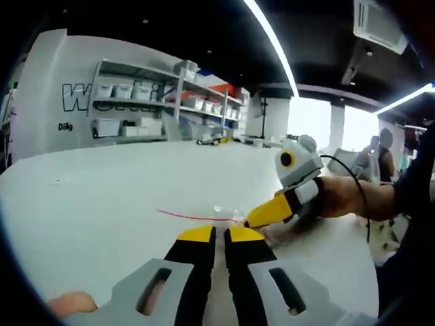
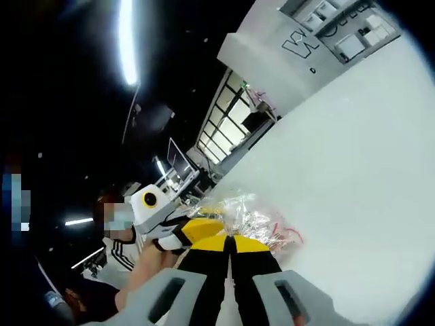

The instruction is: Open the resealable bag by pulling the two sides of the seal apart until the entire bag opening is separated and visibly accessible.

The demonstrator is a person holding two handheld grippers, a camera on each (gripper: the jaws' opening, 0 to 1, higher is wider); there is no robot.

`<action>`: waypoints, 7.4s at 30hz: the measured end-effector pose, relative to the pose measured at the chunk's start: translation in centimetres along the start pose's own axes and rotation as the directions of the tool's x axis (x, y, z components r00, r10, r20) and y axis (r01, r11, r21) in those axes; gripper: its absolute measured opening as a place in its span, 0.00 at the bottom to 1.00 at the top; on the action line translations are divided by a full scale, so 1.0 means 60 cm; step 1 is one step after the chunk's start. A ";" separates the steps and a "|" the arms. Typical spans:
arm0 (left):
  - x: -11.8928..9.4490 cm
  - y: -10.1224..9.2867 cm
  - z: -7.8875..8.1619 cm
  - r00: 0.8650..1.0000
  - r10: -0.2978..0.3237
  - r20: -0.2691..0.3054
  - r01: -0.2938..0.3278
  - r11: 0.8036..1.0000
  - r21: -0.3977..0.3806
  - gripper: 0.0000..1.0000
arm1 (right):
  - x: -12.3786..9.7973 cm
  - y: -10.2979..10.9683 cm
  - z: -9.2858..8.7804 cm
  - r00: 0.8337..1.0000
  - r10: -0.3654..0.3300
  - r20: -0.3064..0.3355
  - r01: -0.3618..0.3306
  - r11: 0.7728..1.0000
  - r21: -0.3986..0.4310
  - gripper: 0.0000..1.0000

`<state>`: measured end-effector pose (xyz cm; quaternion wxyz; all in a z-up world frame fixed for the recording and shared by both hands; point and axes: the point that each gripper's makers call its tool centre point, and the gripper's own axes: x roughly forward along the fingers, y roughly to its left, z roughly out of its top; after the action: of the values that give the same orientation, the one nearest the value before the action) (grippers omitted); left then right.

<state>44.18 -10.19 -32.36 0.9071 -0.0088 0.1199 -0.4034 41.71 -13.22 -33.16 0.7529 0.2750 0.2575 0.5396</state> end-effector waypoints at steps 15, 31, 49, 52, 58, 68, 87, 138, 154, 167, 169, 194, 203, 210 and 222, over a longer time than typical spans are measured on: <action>-0.003 -0.005 0.006 1.000 -0.002 0.005 0.002 0.999 0.039 0.01 | 0.000 0.003 -0.003 1.000 -0.003 -0.002 0.003 0.996 -0.088 0.00; -0.004 -0.009 0.012 1.000 0.002 0.007 -0.002 0.994 0.107 0.01 | -0.021 -0.010 -0.011 0.999 -0.045 -0.019 0.042 0.991 -0.126 0.05; -0.005 -0.018 0.017 1.000 0.001 0.004 -0.002 0.988 0.154 0.01 | -0.029 0.009 0.005 0.996 -0.081 -0.033 0.071 0.971 -0.227 0.05; -0.004 -0.022 0.020 1.000 0.002 0.000 -0.002 0.986 0.169 0.01 | -0.031 0.022 0.016 0.996 -0.083 -0.031 0.072 0.962 -0.262 0.05; -0.003 -0.027 0.022 1.000 0.003 -0.006 -0.002 0.982 0.187 0.01 | -0.028 0.040 0.027 0.996 -0.079 -0.040 0.064 0.954 -0.294 0.05; -0.002 -0.035 0.023 1.000 0.009 -0.020 -0.004 0.977 0.213 0.01 | -0.027 0.054 0.040 0.997 -0.068 -0.039 0.052 0.948 -0.314 0.05; 0.003 -0.050 0.029 0.997 0.045 -0.060 -0.023 0.943 0.331 0.01 | -0.020 0.081 0.051 0.993 -0.092 -0.070 0.057 0.917 -0.395 0.10; 0.023 -0.109 0.038 0.982 0.140 -0.130 -0.022 0.758 0.651 0.01 | -0.027 0.090 0.068 0.985 -0.151 -0.089 0.097 0.891 -0.444 0.11; 0.025 -0.117 0.041 0.980 0.141 -0.137 -0.011 0.735 0.678 0.01 | -0.043 0.074 0.067 0.983 -0.165 -0.082 0.119 0.906 -0.406 0.01; 0.023 -0.120 0.040 0.980 0.138 -0.140 -0.006 0.732 0.681 0.01 | -0.051 0.070 0.066 0.990 -0.123 -0.074 0.098 0.954 -0.282 0.00; 0.024 -0.119 0.041 0.980 0.140 -0.139 -0.007 0.731 0.683 0.01 | -0.050 0.072 0.066 0.990 -0.120 -0.071 0.096 0.956 -0.277 0.00; 0.023 -0.119 0.040 0.980 0.142 -0.142 -0.006 0.729 0.684 0.01 | -0.054 0.072 0.063 0.998 -0.040 -0.042 0.033 0.988 -0.148 0.00; 0.022 -0.121 0.042 0.980 0.142 -0.140 -0.006 0.723 0.691 0.01 | -0.055 0.068 0.069 0.999 -0.035 -0.027 0.032 0.991 -0.126 0.01; 0.023 -0.119 0.041 0.979 0.144 -0.145 -0.003 0.720 0.694 0.01 | -0.058 0.069 0.060 0.997 -0.038 -0.065 0.028 0.988 -0.151 0.02; 0.025 -0.127 0.040 0.977 0.146 -0.153 0.010 0.690 0.723 0.01 | -0.055 0.073 0.052 0.994 -0.046 -0.094 0.028 0.983 -0.182 0.01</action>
<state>40.14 -16.60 -29.48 0.8355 0.3918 0.0423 -0.3830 39.99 -15.64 -27.58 0.7711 0.1741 0.2495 0.5594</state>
